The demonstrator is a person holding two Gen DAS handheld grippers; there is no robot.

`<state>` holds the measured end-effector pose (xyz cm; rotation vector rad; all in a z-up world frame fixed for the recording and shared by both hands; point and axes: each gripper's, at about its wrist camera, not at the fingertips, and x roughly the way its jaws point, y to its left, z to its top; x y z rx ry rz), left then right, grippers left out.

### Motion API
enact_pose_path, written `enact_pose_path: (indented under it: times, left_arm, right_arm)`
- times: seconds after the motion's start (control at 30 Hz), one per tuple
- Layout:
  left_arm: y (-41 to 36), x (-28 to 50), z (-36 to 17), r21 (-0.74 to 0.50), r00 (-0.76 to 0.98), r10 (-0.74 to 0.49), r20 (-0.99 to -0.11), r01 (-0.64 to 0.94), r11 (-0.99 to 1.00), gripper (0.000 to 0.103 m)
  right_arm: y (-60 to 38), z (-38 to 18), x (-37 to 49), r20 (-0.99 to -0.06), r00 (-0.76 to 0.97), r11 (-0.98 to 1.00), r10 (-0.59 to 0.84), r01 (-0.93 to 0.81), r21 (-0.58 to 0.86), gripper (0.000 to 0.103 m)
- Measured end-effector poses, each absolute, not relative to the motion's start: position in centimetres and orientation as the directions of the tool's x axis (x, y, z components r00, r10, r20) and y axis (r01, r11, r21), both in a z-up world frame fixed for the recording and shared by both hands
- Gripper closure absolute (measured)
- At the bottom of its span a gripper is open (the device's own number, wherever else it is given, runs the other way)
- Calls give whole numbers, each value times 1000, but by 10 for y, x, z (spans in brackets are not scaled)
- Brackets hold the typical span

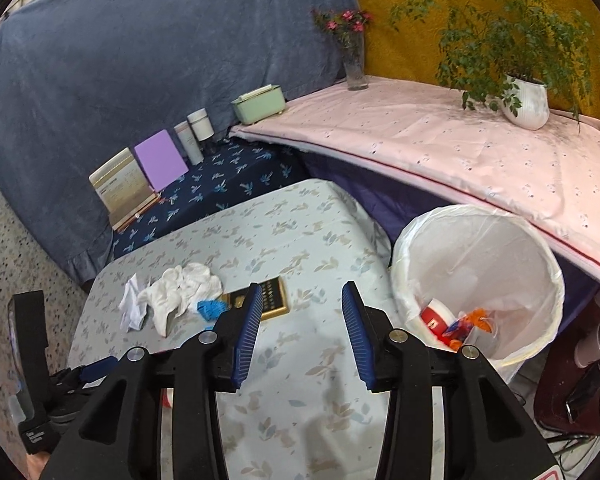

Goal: Collect trash
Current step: 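Move the left tool to the red-and-white paper cup and grasp it, then grasp the blue mesh strap with the right gripper while the left gripper holds the cup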

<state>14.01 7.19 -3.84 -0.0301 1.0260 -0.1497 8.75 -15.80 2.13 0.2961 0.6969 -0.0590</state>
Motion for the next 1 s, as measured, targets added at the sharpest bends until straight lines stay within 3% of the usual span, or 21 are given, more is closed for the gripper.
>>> enact_pose_path:
  times: [0.57, 0.7, 1.0]
  left_arm:
    - [73, 147, -83, -31, 419, -67, -906, 92, 995, 14]
    - [77, 152, -91, -33, 402, -70, -913, 97, 995, 20]
    - [94, 153, -75, -82, 437, -114, -892, 90, 993, 20]
  right_arm:
    - [-111, -16, 100, -710, 696, 967, 101, 99, 234, 62]
    - [-106, -22, 106, -722, 684, 968, 106, 95, 232, 62]
    - [-95, -38, 130, -748, 651, 967, 132, 81, 241, 62]
